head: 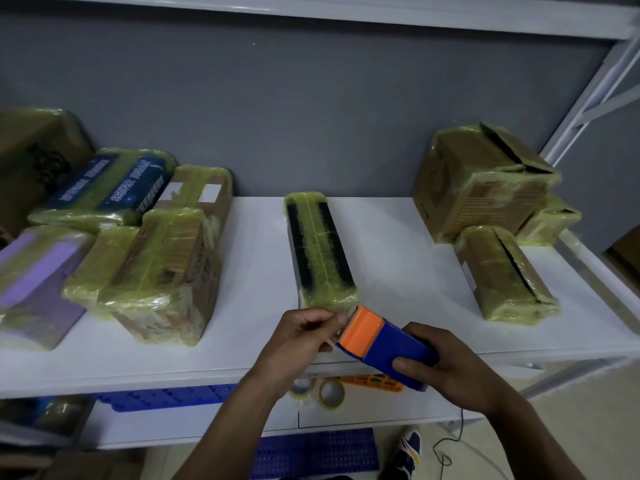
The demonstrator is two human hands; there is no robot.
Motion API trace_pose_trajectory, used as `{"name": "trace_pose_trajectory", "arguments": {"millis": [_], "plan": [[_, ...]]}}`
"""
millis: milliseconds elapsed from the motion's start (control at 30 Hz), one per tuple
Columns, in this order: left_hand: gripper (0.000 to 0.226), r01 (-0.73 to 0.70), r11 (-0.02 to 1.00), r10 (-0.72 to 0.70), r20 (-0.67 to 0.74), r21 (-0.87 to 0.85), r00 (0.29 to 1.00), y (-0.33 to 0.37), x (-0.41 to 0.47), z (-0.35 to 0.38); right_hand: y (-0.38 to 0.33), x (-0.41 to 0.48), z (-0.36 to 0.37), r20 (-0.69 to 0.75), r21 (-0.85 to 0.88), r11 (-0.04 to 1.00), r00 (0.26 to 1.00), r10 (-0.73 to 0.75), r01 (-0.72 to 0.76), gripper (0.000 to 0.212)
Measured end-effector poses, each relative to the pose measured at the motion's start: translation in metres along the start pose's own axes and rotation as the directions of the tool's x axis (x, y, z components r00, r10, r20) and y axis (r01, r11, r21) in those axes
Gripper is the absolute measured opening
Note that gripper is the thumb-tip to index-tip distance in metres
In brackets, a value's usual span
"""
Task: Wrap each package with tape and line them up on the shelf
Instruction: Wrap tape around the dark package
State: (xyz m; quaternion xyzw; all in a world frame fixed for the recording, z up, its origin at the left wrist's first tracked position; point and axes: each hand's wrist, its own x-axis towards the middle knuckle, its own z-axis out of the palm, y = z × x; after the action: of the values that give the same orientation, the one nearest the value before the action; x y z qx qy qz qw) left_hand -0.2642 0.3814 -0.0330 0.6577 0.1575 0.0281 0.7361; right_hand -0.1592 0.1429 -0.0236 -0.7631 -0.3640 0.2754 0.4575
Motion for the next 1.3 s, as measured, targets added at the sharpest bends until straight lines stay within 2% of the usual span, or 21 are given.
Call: {"name": "trace_pose_trajectory", "arguments": {"millis": [67,167,267,400,533,600,667,800,967,1067,1200,1300], "plan": [[0.017,0.015,0.998,-0.015,0.000,0.065,1.000,-0.001,0.001,0.000,-0.001,0.001,0.002,0.010,0.005,1.000,1.000,-0.003,0.003,0.018],[0.020,0.036,0.997,-0.035,-0.018,0.067,0.999,-0.001,0.002,-0.002,-0.002,0.003,0.004,0.016,0.021,1.000,1.000,-0.011,0.010,0.017],[0.025,0.085,0.996,-0.084,-0.012,0.007,0.996,0.000,0.001,-0.003,-0.003,0.004,0.004,0.011,0.016,1.000,1.000,-0.018,0.017,0.014],[0.041,0.136,0.985,-0.140,-0.029,-0.110,0.990,0.000,0.003,-0.008,-0.004,0.004,0.003,0.007,0.015,1.000,1.000,-0.006,0.006,0.016],[0.037,0.046,0.996,-0.046,0.008,-0.076,0.999,0.000,0.000,-0.015,-0.001,0.007,0.000,0.027,-0.014,1.000,0.999,0.018,-0.018,0.027],[0.023,0.004,1.000,-0.004,0.006,-0.017,1.000,-0.003,0.001,-0.016,-0.002,0.009,0.000,0.030,-0.030,0.999,0.999,0.019,-0.018,0.029],[0.010,-0.026,0.999,0.026,-0.023,0.021,0.999,-0.005,0.003,-0.015,-0.003,0.010,0.000,0.024,-0.032,0.999,1.000,0.016,-0.016,0.031],[0.010,-0.094,0.994,0.101,-0.133,0.059,0.986,-0.007,0.005,-0.019,-0.008,0.015,0.002,0.005,-0.056,0.998,0.999,0.043,-0.042,0.038],[0.009,-0.097,0.991,0.115,-0.196,0.096,0.974,-0.011,0.005,-0.033,-0.015,0.025,0.000,0.046,-0.154,0.986,0.996,0.073,-0.065,0.029],[0.008,-0.104,0.991,0.121,-0.249,0.079,0.961,-0.013,0.003,-0.044,-0.020,0.025,-0.005,0.048,-0.185,0.981,0.996,0.074,-0.064,0.037],[0.009,-0.159,0.984,0.181,-0.429,0.086,0.885,-0.018,0.004,-0.069,-0.018,0.023,-0.016,-0.008,-0.275,0.956,0.994,0.105,-0.103,0.039],[0.011,-0.171,0.976,0.217,-0.476,0.137,0.853,-0.025,0.012,-0.066,-0.023,0.031,-0.018,-0.072,-0.377,0.921,0.995,0.074,-0.096,0.049]]}}
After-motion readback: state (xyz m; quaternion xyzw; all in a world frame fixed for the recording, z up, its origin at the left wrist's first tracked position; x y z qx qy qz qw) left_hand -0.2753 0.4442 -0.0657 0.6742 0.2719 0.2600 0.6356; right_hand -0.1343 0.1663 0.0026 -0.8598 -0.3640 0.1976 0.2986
